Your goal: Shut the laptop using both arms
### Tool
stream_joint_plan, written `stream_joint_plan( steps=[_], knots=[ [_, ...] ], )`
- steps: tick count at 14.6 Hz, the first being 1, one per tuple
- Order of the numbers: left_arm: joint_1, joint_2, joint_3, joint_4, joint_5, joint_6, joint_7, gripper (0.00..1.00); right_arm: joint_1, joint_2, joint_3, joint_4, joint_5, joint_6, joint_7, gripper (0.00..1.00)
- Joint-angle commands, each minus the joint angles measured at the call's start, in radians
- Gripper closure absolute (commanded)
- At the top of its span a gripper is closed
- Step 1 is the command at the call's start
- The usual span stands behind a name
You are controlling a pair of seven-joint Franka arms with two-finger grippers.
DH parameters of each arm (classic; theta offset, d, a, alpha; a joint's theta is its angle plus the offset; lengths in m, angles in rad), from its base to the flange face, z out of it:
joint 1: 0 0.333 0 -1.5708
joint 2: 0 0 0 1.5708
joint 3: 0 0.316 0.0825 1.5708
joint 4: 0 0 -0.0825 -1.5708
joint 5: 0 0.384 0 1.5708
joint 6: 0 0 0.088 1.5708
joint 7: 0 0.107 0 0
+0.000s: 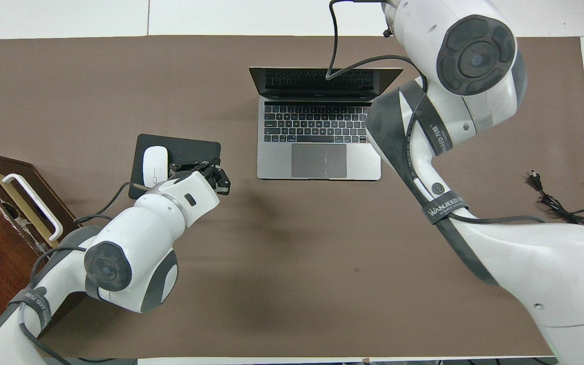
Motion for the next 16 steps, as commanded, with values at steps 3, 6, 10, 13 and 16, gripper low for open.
stream_joint_plan(
  steps=[3, 6, 10, 13, 16],
  knots=[
    [-0.093, 0.112, 0.018, 0.000, -0.012, 0.148, -0.027, 1.00, 0.022, 0.022, 0.025, 0.027, -0.046, -0.026, 0.077, 1.00],
    [-0.131, 0.199, 0.018, 0.009, -0.013, 0.249, -0.041, 1.00, 0.042, 0.042, 0.029, 0.030, -0.047, -0.033, 0.098, 1.00],
    [-0.145, 0.264, 0.018, 0.032, -0.013, 0.309, -0.041, 1.00, 0.043, 0.074, 0.030, 0.032, -0.083, -0.019, 0.098, 1.00],
    [-0.145, 0.269, 0.019, 0.035, -0.013, 0.309, -0.041, 1.00, 0.042, 0.107, 0.029, 0.041, -0.086, 0.026, 0.094, 1.00],
    [-0.145, 0.273, 0.019, 0.043, -0.013, 0.309, -0.041, 1.00, 0.042, 0.125, 0.030, 0.044, -0.086, 0.031, 0.095, 1.00]
  ],
)
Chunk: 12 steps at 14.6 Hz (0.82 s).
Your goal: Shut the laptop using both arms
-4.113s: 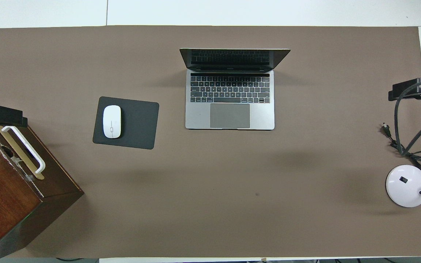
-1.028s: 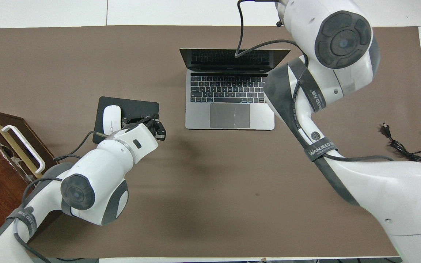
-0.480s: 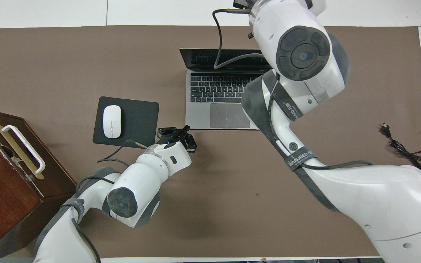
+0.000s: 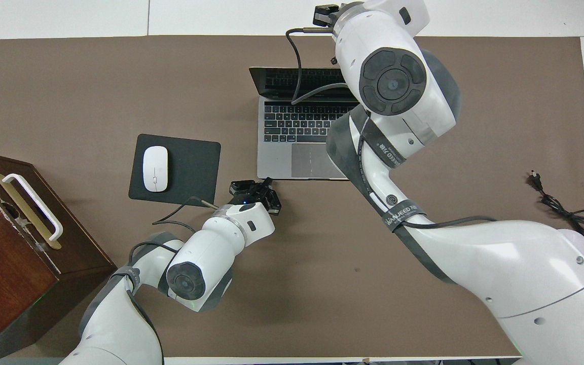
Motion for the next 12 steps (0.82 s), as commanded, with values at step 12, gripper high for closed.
stream_joint_plan(
  steps=[12],
  knots=[
    [-0.007, 0.079, 0.021, 0.072, -0.013, 0.017, -0.001, 1.00, -0.014, 0.023, 0.088, 0.010, 0.235, -0.118, -0.057, 1.00]
  ],
)
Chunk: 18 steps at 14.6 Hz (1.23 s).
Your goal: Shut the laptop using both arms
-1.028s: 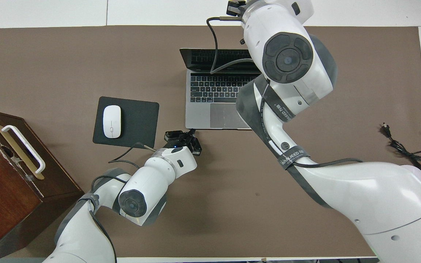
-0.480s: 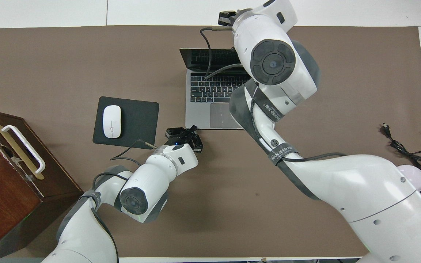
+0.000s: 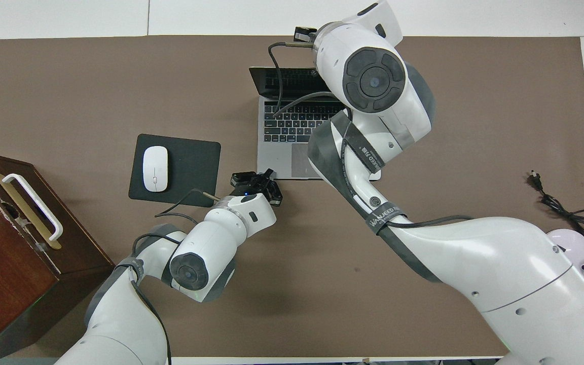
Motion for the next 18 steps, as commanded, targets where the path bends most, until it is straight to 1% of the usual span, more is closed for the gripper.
stream_joint_plan(
  steps=[1, 4, 6, 7, 11, 14, 18],
  knots=[
    [-0.008, 0.036, 0.008, 0.018, -0.012, 0.014, 0.007, 1.00, -0.014, 0.004, 0.019, -0.014, 0.092, -0.029, -0.065, 1.00],
    [0.003, 0.036, 0.008, 0.019, -0.012, 0.015, 0.009, 1.00, -0.017, 0.001, 0.020, -0.058, 0.128, -0.033, -0.076, 1.00],
    [0.015, 0.043, 0.008, 0.023, -0.012, 0.024, 0.009, 1.00, -0.022, -0.001, 0.025, -0.070, 0.206, -0.052, -0.117, 1.00],
    [0.015, 0.043, 0.008, 0.021, -0.012, 0.026, 0.009, 1.00, -0.022, -0.005, 0.023, -0.070, 0.265, -0.072, -0.148, 1.00],
    [0.023, 0.043, 0.008, 0.024, -0.010, 0.026, 0.009, 1.00, -0.023, -0.010, 0.025, -0.075, 0.394, -0.153, -0.179, 1.00],
    [0.032, 0.047, 0.008, 0.024, -0.009, 0.029, 0.010, 1.00, -0.032, -0.013, 0.023, -0.075, 0.471, -0.217, -0.179, 1.00],
    [0.031, 0.056, 0.008, 0.024, -0.007, 0.040, 0.012, 1.00, -0.051, -0.024, 0.017, -0.072, 0.542, -0.352, -0.180, 1.00]
  ],
)
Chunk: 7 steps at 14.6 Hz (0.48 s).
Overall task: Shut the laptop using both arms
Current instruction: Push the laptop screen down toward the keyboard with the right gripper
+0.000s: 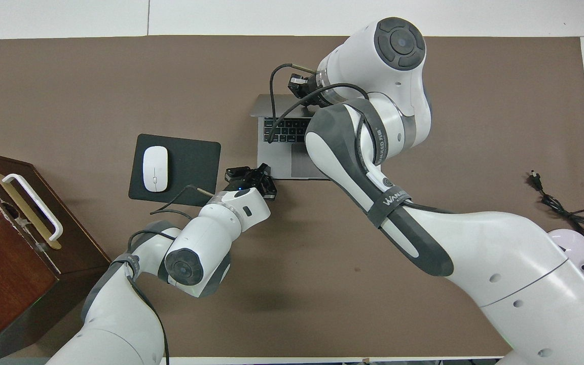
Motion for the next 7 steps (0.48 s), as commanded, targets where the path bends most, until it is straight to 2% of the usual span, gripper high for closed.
stream_joint_plan(
  steps=[1, 7],
  knots=[
    [0.011, 0.044, 0.001, 0.016, -0.007, 0.024, 0.011, 1.00, -0.034, -0.025, 0.016, -0.023, 0.058, -0.078, -0.025, 1.00],
    [0.011, 0.052, 0.001, 0.016, -0.007, 0.032, 0.013, 1.00, -0.042, -0.048, -0.003, -0.031, 0.122, -0.222, -0.024, 1.00]
  ],
)
